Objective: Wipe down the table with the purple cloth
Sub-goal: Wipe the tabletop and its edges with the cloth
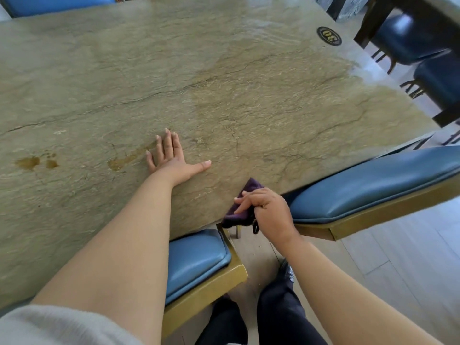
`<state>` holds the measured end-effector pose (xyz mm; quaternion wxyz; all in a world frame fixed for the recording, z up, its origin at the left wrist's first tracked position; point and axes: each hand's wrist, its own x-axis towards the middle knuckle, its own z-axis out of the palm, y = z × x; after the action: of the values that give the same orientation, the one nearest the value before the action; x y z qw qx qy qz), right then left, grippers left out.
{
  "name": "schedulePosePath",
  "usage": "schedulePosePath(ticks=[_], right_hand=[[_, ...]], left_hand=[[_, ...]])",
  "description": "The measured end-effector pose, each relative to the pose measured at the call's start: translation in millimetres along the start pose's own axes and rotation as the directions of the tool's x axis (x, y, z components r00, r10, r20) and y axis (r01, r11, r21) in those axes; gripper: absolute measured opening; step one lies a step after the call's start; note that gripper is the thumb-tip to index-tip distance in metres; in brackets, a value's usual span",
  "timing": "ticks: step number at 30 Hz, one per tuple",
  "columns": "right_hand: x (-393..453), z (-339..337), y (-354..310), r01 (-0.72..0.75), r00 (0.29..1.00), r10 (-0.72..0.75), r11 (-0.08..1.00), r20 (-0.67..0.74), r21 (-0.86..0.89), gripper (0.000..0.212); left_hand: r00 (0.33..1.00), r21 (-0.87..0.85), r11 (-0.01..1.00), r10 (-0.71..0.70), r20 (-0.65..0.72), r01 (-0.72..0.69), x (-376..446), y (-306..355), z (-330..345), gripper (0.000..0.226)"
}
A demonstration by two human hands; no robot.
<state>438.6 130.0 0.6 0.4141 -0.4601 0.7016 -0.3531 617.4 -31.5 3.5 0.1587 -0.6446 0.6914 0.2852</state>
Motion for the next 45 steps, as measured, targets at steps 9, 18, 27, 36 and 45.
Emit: schedulePosePath(ticks=[9,18,27,36,45], right_hand=[[68.4,-2.2,-13.0,-0.050,0.955,-0.055,0.939,-0.291,-0.341,0.055],[30.8,57.5,-11.7,0.389,0.913,-0.233,0.745,0.334,-0.542,0.056],[135.5,47.1,-28.5,-0.033,0.997,-0.025,0.713,-0.072,-0.700,0.058],[103.9,51.6,-21.4,0.408,0.913,-0.249,0.568,0.324,-0.715,0.060],[195.0,72.1,-50.2,0.331,0.941,-0.257,0.570,0.220,-0.752,0.057]], left_hand=[[1.000,-0.001,1.000,0.010,0.013,-0.010,0.5,-0.1,0.1,0.128],[0.998,-0.116,0.993,-0.024,-0.053,0.017,15.4,-1.2,4.8,0.069],[0.999,-0.173,0.985,-0.022,-0.041,0.014,22.2,-6.0,7.0,0.061],[0.997,-0.199,0.979,-0.051,-0.060,0.038,22.4,-3.9,5.2,0.058],[0.994,-0.143,0.987,-0.085,-0.067,0.075,27.2,-2.5,7.4,0.063]])
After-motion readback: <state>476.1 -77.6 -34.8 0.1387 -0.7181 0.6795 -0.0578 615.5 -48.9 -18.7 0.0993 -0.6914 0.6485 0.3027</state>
